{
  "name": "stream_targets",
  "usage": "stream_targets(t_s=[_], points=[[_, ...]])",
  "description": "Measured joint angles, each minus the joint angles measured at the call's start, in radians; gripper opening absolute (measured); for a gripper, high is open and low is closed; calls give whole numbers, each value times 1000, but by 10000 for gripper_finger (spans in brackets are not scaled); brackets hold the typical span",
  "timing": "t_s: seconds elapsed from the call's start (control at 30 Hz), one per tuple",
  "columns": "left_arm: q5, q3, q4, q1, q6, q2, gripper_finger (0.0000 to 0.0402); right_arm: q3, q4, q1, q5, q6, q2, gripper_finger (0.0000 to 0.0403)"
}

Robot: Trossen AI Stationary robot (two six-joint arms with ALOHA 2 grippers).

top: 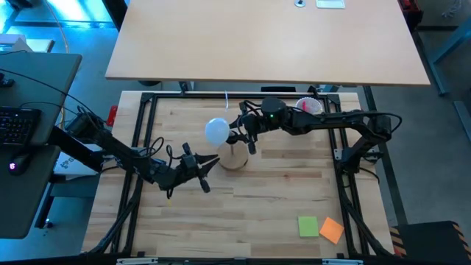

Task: Screw lightbulb
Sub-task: Insert the lightbulb into the brown lamp

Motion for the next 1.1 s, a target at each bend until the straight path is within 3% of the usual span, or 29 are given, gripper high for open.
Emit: stream_targets(t_s=[0.2,0.43,0.57,0.77,1.1], points=[[-12,0,-14,-7,0,0,51,-32,190,-20,2,99,-25,126],[-98,0,-23,-47,7,0,51,-316,844,-72,2,375,-36,126],[-103,-1,-22,-28,11,0,51,-383,1071,-55,0,475,39,126],[-69,-1,-22,19,10,0,51,-320,1105,-25,-17,484,146,126],[-48,-1,-59,19,-27,0,51,-307,1105,-33,-30,473,200,126]])
